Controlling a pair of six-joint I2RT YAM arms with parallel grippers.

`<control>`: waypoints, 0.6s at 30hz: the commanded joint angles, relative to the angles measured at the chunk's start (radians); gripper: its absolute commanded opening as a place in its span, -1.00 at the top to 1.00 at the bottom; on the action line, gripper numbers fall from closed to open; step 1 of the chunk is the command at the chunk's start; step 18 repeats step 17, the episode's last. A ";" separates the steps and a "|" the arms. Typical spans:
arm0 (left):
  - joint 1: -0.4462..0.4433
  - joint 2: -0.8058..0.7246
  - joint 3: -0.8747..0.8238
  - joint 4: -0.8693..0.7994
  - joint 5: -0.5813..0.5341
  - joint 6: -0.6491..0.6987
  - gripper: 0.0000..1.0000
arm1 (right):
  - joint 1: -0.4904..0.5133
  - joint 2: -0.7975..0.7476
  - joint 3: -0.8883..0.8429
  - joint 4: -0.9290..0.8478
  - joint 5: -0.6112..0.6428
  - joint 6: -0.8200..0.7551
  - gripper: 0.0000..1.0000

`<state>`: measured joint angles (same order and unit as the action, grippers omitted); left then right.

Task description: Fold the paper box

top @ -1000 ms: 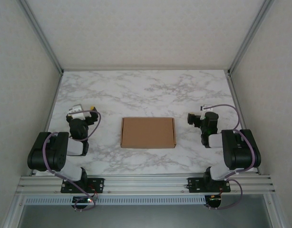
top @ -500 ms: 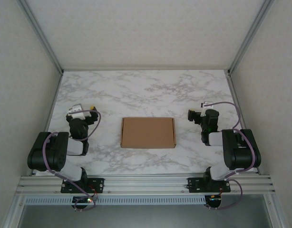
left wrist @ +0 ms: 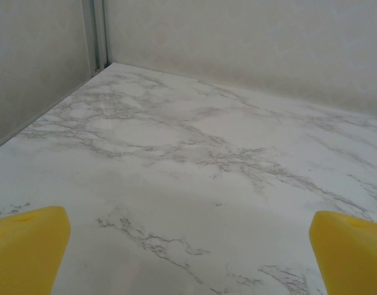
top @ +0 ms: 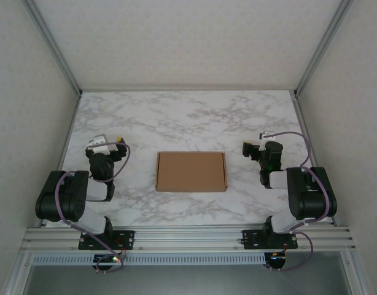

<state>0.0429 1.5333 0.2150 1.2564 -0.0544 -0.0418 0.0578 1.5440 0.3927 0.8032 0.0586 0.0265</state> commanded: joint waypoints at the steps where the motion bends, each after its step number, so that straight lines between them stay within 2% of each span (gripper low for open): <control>1: 0.003 0.003 0.011 0.033 0.014 -0.009 -0.99 | 0.007 -0.005 0.005 0.015 0.014 -0.008 -0.98; 18: 0.003 0.003 0.011 0.031 0.016 -0.007 -0.99 | 0.007 -0.005 0.004 0.014 0.014 -0.008 -0.97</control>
